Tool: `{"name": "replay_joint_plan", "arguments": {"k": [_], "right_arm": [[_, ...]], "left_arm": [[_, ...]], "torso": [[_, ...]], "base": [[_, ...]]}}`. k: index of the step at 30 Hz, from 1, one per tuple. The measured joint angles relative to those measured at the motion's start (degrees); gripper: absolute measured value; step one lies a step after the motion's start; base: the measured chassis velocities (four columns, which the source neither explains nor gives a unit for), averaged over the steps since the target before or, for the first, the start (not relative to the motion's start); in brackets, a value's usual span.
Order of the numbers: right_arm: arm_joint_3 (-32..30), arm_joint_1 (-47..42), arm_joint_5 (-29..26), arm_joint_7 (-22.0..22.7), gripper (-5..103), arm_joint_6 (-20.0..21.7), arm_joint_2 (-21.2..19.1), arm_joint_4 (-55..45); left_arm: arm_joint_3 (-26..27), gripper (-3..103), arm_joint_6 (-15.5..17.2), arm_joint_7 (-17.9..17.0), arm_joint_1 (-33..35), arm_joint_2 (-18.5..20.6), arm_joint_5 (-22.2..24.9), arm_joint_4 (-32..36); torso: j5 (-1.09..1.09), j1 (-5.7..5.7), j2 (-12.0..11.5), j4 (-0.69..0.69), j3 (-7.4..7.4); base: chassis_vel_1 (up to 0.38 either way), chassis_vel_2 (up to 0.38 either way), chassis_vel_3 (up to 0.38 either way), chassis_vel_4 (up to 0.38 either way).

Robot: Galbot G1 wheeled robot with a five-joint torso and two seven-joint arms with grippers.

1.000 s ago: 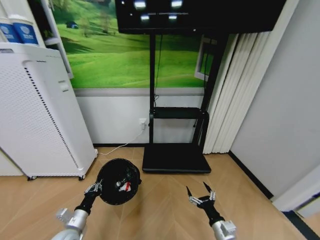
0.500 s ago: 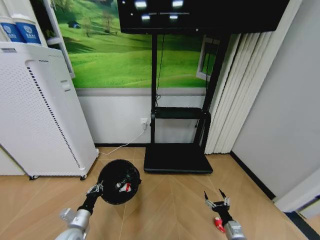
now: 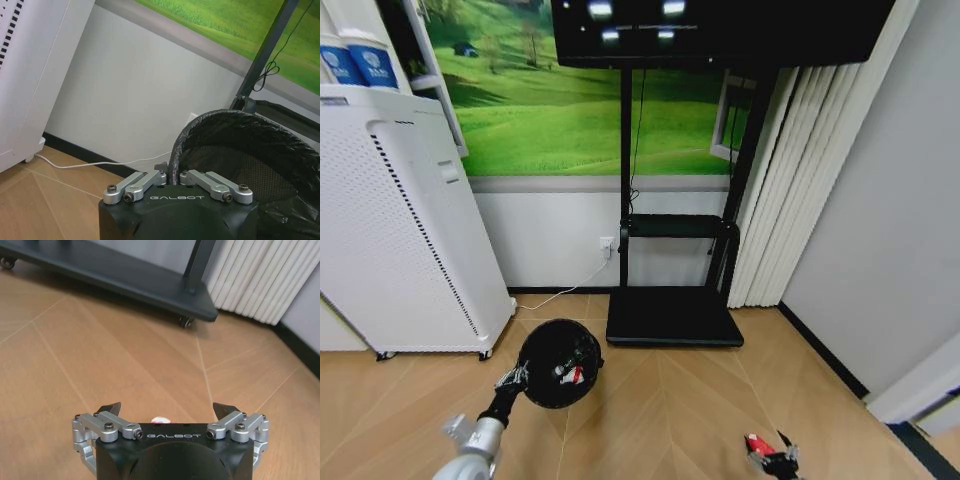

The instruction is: Pick up the trash bin and place the garbage on the floor into it.

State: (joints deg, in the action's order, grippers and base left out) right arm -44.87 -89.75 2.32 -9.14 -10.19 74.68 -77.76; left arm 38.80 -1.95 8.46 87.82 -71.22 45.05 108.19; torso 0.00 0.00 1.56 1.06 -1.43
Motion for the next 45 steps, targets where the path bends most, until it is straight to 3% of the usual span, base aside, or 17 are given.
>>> {"name": "replay_joint_plan", "arguments": {"k": [7,15,22,27,28,31,32,37,45], "right_arm": [[3.12,5.10,2.10,-0.75,100,0.34,-1.37,9.30],[3.88,8.78,0.78,0.61,99,0.40,-2.59,14.46],[2.97,8.98,-0.26,0.95,91,0.80,-3.92,16.32],[2.28,9.34,1.04,0.43,71,0.39,-4.13,17.86],[2.28,9.34,1.04,0.43,71,0.39,-4.13,17.86],[1.93,8.93,1.04,0.21,65,0.32,-4.01,17.41],[1.75,8.47,0.70,-0.12,58,0.29,-3.95,16.82],[0.81,6.64,-0.41,-1.01,56,0.10,-3.64,13.09],[-1.21,2.03,-3.82,-0.81,56,-1.45,-2.96,-0.48]], "left_arm": [[-0.32,6,0.24,-0.16,0.08,0.45,0.05,0.98],[-0.21,6,0.29,-0.16,0.61,0.57,0.00,1.54],[-0.39,6,0.36,0.29,0.41,1.29,0.04,1.50],[-0.36,6,0.37,0.30,0.14,1.78,0.12,1.47],[-0.36,6,0.37,0.30,0.14,1.78,0.12,1.47],[-0.33,6,0.34,0.30,0.12,1.87,0.12,1.30],[-0.33,6,0.32,0.29,0.12,1.86,0.09,1.17],[-0.66,6,0.06,0.29,0.06,1.78,-0.30,0.63],[-1.53,6,0.12,0.23,-0.19,2.59,-0.44,0.17]], "torso": [[-0.01,0.00,0.00,0.00,0.00],[0.00,0.00,0.00,0.00,0.00],[0.01,0.00,0.00,0.01,0.00],[0.05,0.00,0.01,-0.01,0.01],[0.05,0.00,0.01,-0.01,0.01],[0.04,0.00,0.01,0.00,0.01],[0.03,0.00,0.01,0.01,0.00],[-0.08,0.00,0.00,0.03,-0.01],[-0.01,0.00,0.00,-0.02,-0.01]], "base": [[0.000,0.000,0.000,0.000],[0.000,0.000,0.000,0.000],[0.000,0.000,0.000,0.000],[0.000,0.000,0.000,0.000],[0.000,0.000,0.000,0.000],[0.000,0.000,0.000,0.000],[0.000,0.000,0.000,0.000],[0.000,0.000,0.000,0.000],[0.000,0.000,0.000,0.000]]}}
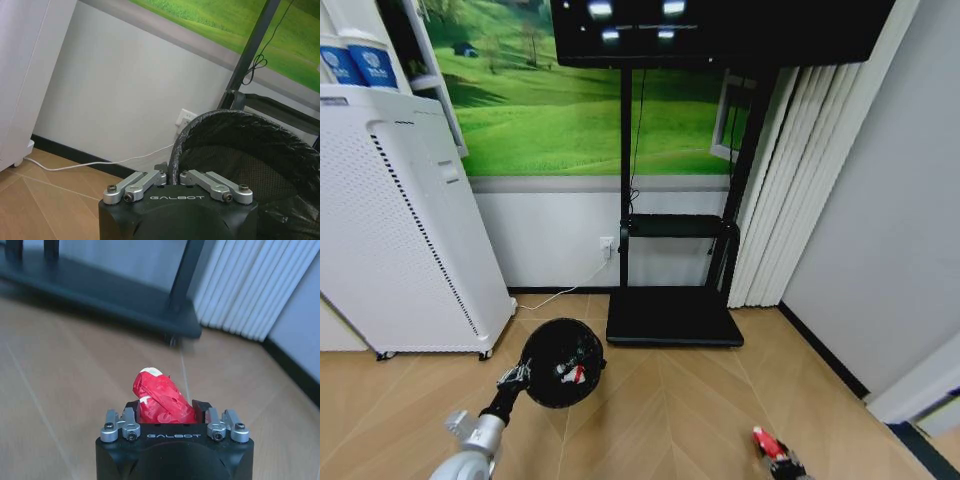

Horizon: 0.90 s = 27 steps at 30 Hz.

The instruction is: Pick up the trash bin and place the garbage on the floor into it.

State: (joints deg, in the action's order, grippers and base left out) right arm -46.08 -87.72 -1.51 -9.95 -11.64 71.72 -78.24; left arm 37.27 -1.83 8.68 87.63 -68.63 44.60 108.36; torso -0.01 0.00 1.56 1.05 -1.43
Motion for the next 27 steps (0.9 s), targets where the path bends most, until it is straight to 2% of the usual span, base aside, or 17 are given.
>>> {"name": "replay_joint_plan", "arguments": {"k": [2,5,11,12,13,14,15,16,17,18,19,21,22,25,27], "right_arm": [[-0.16,-1.64,-0.86,0.09,55,0.01,0.28,-3.97],[1.00,-5.93,-3.62,-0.39,55,-0.09,1.00,-15.99],[3.15,-7.78,-5.94,-0.45,55,1.07,1.28,-23.64],[5.16,-8.63,-6.53,-0.45,55,1.94,1.43,-28.90],[5.16,-8.63,-6.53,-0.45,55,1.94,1.43,-28.90],[7.13,-9.80,-6.33,-0.44,55,2.75,1.69,-34.90],[8.37,-10.88,-6.02,-0.44,55,3.40,1.75,-38.89],[8.37,-10.88,-6.02,-0.44,55,3.40,1.75,-38.89],[10.19,-12.78,-5.52,-0.55,55,4.13,1.61,-44.43],[11.91,-14.93,-4.76,-1.26,55,4.22,1.04,-49.09],[11.91,-14.93,-4.76,-1.26,55,4.22,1.04,-49.09],[14.97,-18.36,-3.53,-3.75,55,1.77,-0.11,-53.89],[14.97,-18.36,-3.53,-3.75,55,1.77,-0.11,-53.89],[18.33,-19.32,-0.78,-6.80,55,-1.23,-0.13,-54.82],[19.31,-19.33,-0.13,-7.29,55,-1.74,0.01,-54.70]], "left_arm": [[-0.26,6,0.04,-0.08,-0.15,0.27,-0.05,-0.23],[-1.32,6,0.33,-0.18,-0.50,1.85,-0.29,-1.33],[-2.03,6,0.58,0.24,-0.45,3.32,-0.77,-2.13],[-2.79,6,0.78,0.61,-0.64,4.91,-0.92,-2.98],[-2.79,6,0.78,0.61,-0.64,4.91,-0.92,-2.98],[-4.43,6,1.62,0.60,-1.56,6.61,-0.27,-3.90],[-6.22,6,2.64,0.51,-2.30,8.05,0.77,-4.27],[-6.22,6,2.64,0.51,-2.30,8.05,0.77,-4.27],[-8.61,6,3.48,0.51,-3.51,9.88,2.03,-4.48],[-10.70,6,4.01,0.57,-5.19,11.43,3.06,-4.46],[-10.70,6,4.01,0.57,-5.19,11.43,3.06,-4.46],[-14.65,6,5.47,0.74,-6.88,14.40,5.91,-3.60],[-14.65,6,5.47,0.74,-6.88,14.40,5.91,-3.60],[-19.05,6,5.95,2.43,-7.40,18.62,7.37,-3.21],[-20.03,6,6.04,2.61,-7.69,19.33,7.50,-3.24]], "torso": [[0.04,0.00,0.00,0.01,0.00],[0.03,0.00,0.00,0.04,0.01],[0.06,0.00,0.00,0.03,0.00],[0.00,0.00,0.00,0.00,0.01],[0.00,0.00,0.00,0.00,0.01],[-0.01,0.00,0.00,-0.02,0.01],[0.07,0.00,0.00,0.00,0.00],[0.07,0.00,0.00,0.00,0.00],[0.03,0.00,0.00,-0.01,0.00],[0.02,0.00,0.00,0.06,0.01],[0.02,0.00,0.00,0.06,0.01],[0.01,0.00,0.00,0.03,0.01],[0.01,0.00,0.00,0.03,0.01],[0.01,0.00,0.00,0.01,0.01],[0.01,0.00,0.00,0.01,0.01]], "base": [[0.000,0.000,0.000,0.000],[0.000,0.000,0.000,0.000],[0.000,0.000,0.000,0.000],[0.000,0.000,0.000,0.000],[0.000,0.000,0.000,0.000],[0.000,0.000,0.000,0.000],[0.000,0.000,0.000,0.000],[0.000,0.000,0.000,0.000],[0.000,0.000,0.000,0.000],[0.000,0.000,0.000,0.000],[0.000,0.000,0.000,0.000],[0.000,0.000,0.000,0.000],[0.000,0.000,0.000,0.000],[0.000,0.000,0.000,0.000],[0.000,0.000,0.000,0.000]]}}
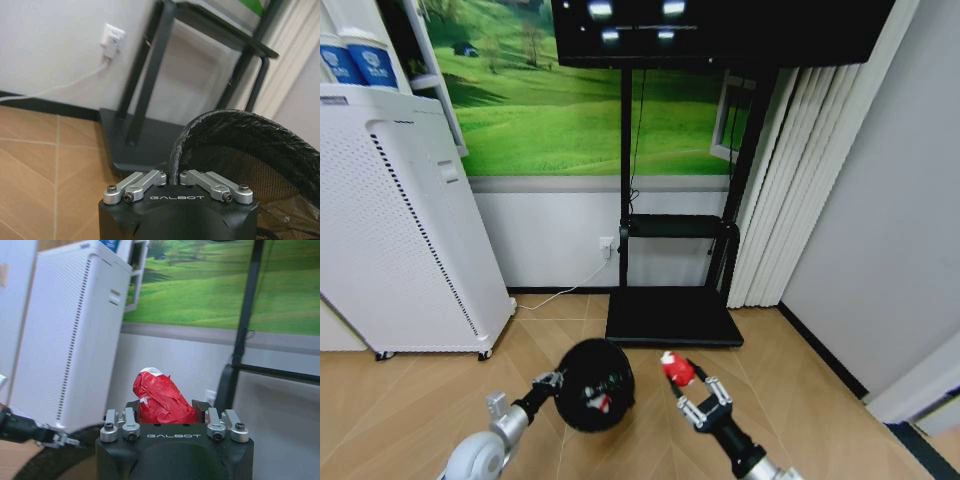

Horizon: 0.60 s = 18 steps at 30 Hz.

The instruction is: Pick up the trash bin and place the garbage on the floor into it.

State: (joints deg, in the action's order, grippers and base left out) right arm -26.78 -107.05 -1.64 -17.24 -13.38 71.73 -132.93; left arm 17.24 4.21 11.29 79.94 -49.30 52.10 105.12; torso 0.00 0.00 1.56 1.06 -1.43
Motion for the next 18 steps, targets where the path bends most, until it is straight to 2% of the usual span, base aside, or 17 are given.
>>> {"name": "replay_joint_plan", "arguments": {"k": [3,4,7,12,18], "right_arm": [[1.89,0.31,3.27,-1.51,55,-2.75,0.61,1.30],[2.56,0.50,5.02,-3.14,55,-4.57,0.85,2.21],[4.14,0.65,6.34,-5.13,55,-6.49,0.75,3.30],[6.97,1.57,8.45,-5.84,55,-7.03,0.51,5.00],[9.62,2.48,7.71,-5.42,55,-6.54,0.23,6.78]], "left_arm": [[-2.07,6,0.72,-0.17,-0.57,0.84,0.33,-0.20],[-3.16,6,0.96,-1.08,-0.75,1.01,0.76,-0.19],[-5.22,6,1.14,-2.74,-1.43,1.51,1.67,0.18],[-9.26,6,1.64,-4.39,-4.30,2.16,2.59,0.48],[-13.59,6,2.09,-5.36,-8.26,1.09,3.45,0.39]], "torso": [[0.00,0.00,0.00,0.01,0.00],[0.00,0.00,0.00,0.00,0.00],[0.00,0.00,0.00,0.00,0.00],[0.00,0.00,0.00,0.01,0.00],[-0.01,0.00,0.00,0.02,0.00]], "base": [[0.000,0.000,0.000,0.000],[0.000,0.000,0.000,0.000],[0.000,0.000,0.000,0.000],[0.000,0.000,0.000,0.000],[0.000,0.000,0.000,0.000]]}}
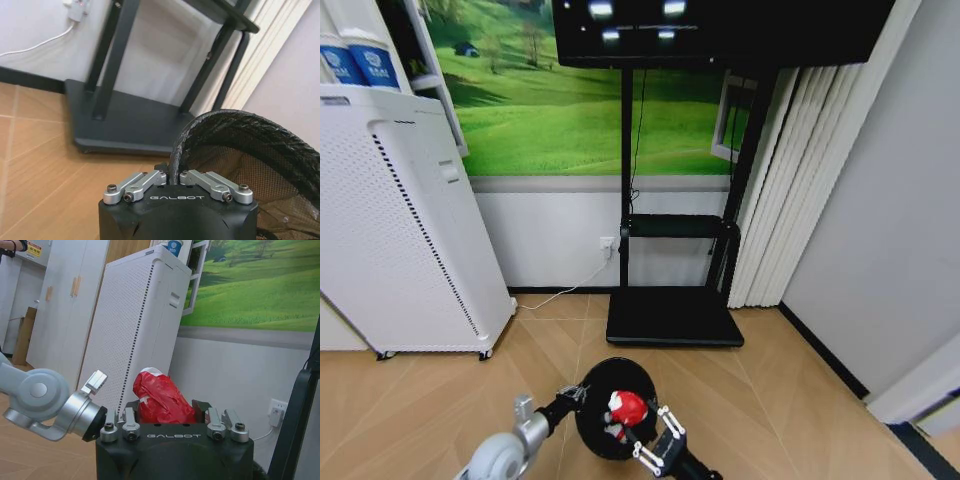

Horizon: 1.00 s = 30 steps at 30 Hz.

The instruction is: Pick up the trash bin and place the garbage on the floor into it.

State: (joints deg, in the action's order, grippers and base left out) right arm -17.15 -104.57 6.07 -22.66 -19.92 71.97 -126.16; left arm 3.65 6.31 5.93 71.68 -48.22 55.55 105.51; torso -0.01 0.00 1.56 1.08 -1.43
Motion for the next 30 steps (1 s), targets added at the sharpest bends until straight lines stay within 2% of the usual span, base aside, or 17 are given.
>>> {"name": "replay_joint_plan", "arguments": {"k": [6,9,10,13,14,16,21,23,26,27,29,30], "right_arm": [[-0.05,1.08,-1.51,0.92,52,0.17,-0.15,1.23],[0.28,2.33,-2.27,3.13,68,1.40,-0.03,2.56],[0.28,2.33,-2.27,3.13,68,1.40,-0.03,2.56],[1.05,3.49,-3.35,4.25,84,2.14,0.03,4.12],[1.05,3.49,-3.35,4.25,84,2.14,0.03,4.12],[0.94,4.04,-3.69,4.73,94,2.28,0.11,4.57],[-0.49,4.01,-4.77,6.10,99,2.37,0.24,4.29],[-2.89,3.23,-7.07,12.04,100,2.85,1.45,2.87],[-4.31,2.98,-7.75,14.71,100,3.53,1.97,2.25],[-6.39,2.95,-8.66,17.92,100,4.19,2.48,1.83],[-10.28,4.40,-11.66,22.24,100,6.08,3.83,2.32],[-10.28,4.40,-11.66,22.24,100,6.08,3.83,2.32]], "left_arm": [[-1.11,6,0.16,0.01,0.19,-1.79,-0.10,0.24],[-0.16,6,0.09,0.07,2.92,-3.73,-0.27,0.96],[-0.16,6,0.09,0.07,2.92,-3.73,-0.27,0.96],[0.37,6,-0.05,0.15,3.98,-4.39,-0.28,1.29],[0.37,6,-0.05,0.15,3.98,-4.39,-0.28,1.29],[0.85,6,-0.17,0.15,4.01,-4.69,-0.17,1.32],[2.45,6,-0.29,0.04,4.04,-5.43,0.29,1.28],[5.57,6,-1.06,-1.37,5.21,-6.87,1.26,1.28],[6.95,6,-1.61,-1.95,5.92,-7.39,0.94,1.27],[8.82,6,-3.49,-3.80,6.85,-8.37,-0.70,1.31],[12.15,6,-6.34,-9.59,8.45,-10.01,-2.70,3.08],[12.15,6,-6.34,-9.59,8.45,-10.01,-2.70,3.08]], "torso": [[0.00,0.00,0.00,-0.01,0.00],[0.01,0.00,0.00,-0.02,0.00],[0.01,0.00,0.00,-0.02,0.00],[0.00,0.00,0.00,-0.02,0.00],[0.00,0.00,0.00,-0.02,0.00],[0.00,0.00,0.00,-0.02,0.00],[0.00,0.00,0.00,-0.01,0.00],[0.01,0.00,0.00,0.00,0.00],[0.01,0.00,0.00,-0.01,0.00],[0.02,0.00,0.00,-0.01,0.00],[0.02,0.00,0.00,0.00,0.00],[0.02,0.00,0.00,0.00,0.00]], "base": [[0.000,0.000,0.000,0.000],[0.000,0.000,0.000,0.000],[0.000,0.000,0.000,0.000],[0.000,0.000,0.000,0.000],[0.000,0.000,0.000,0.000],[0.000,0.000,0.000,0.000],[0.000,0.000,0.000,0.000],[0.000,0.000,0.000,0.000],[0.000,0.000,0.000,0.000],[0.000,0.000,0.000,0.000],[0.000,0.000,0.000,0.000],[0.000,0.000,0.000,0.000]]}}
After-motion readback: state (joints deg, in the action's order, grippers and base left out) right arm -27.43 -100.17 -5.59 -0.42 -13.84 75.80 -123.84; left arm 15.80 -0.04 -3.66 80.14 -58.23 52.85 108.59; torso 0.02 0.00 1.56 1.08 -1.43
